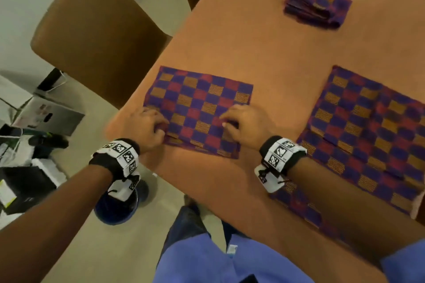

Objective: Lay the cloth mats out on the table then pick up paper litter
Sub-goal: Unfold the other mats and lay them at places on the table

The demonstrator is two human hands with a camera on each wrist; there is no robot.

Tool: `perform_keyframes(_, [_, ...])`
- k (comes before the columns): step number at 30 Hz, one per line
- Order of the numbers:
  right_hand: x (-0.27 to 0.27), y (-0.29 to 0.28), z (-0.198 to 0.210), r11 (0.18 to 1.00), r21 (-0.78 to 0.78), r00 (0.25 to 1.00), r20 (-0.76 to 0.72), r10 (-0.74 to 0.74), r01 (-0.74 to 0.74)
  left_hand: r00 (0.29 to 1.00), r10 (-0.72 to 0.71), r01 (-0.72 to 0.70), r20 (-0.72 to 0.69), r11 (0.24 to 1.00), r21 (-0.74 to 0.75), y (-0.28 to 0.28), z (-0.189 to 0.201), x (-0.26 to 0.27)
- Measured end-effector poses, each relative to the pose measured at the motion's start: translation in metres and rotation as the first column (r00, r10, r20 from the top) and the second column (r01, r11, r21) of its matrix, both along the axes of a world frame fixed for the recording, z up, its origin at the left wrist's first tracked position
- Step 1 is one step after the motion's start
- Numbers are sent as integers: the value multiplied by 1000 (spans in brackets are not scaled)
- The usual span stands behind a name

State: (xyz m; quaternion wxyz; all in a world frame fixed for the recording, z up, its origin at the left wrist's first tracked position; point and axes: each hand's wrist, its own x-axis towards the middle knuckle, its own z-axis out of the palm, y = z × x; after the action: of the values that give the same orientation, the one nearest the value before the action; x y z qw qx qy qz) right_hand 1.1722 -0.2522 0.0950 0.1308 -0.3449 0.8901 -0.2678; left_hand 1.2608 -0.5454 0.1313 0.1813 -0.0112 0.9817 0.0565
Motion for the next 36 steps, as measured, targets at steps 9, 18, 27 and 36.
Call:
perform_keyframes(9, [-93,-18,-11,915,304,962,-24,-270,265,995,-100,101,-18,993,69,-5,-33,-133])
perform_keyframes(18, [-122,1,-16,940,141,917,215,-335,311,962,-271,274,-40,956,108,-4,-19,-217])
perform_keyframes(27, [-234,33,-3,726,71,716,126,-687,684,869,-363,352,-336,931,-93,54,2,-360])
perform_keyframes(36, [-233,28,0,730,120,739,-90,-668,673,900,-374,414,-224,895,166,57,-22,-355])
